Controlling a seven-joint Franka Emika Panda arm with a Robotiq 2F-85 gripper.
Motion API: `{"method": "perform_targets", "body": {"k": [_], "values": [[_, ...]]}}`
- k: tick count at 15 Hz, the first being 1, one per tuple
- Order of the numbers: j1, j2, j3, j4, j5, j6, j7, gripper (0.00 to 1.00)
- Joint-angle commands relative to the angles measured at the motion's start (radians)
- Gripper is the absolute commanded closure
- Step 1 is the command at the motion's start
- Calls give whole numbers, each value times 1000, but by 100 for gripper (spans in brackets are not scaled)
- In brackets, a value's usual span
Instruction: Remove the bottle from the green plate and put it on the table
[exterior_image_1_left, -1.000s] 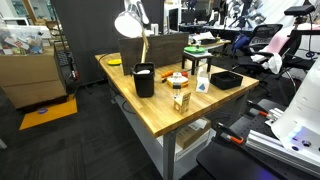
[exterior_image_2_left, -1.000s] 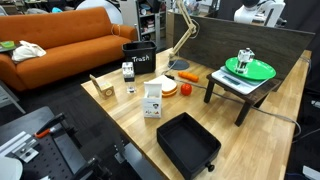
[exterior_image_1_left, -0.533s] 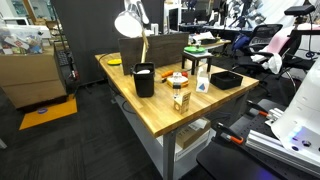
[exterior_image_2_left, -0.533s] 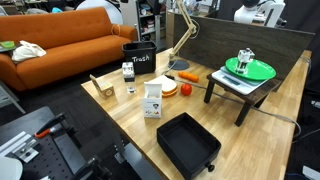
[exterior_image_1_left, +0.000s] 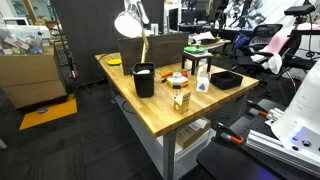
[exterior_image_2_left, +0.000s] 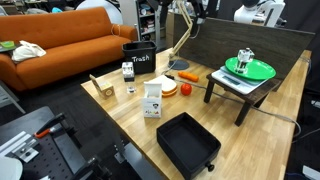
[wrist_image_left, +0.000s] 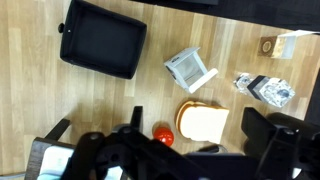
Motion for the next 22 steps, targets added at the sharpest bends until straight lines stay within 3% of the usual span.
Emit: {"method": "perform_targets", "body": {"k": [1,11,15,19,20,22], "values": [[-38,19,36,26,-3,-3,2,0],[-46,80,40,89,-3,27,27,0],[-63,207,47,234,-25,89,50,0],[-82,337,81,392,-35,68,65,0],[-85,282,89,309,-31,102,53,0],[-89,307,99,329,-32,102,56,0]]}}
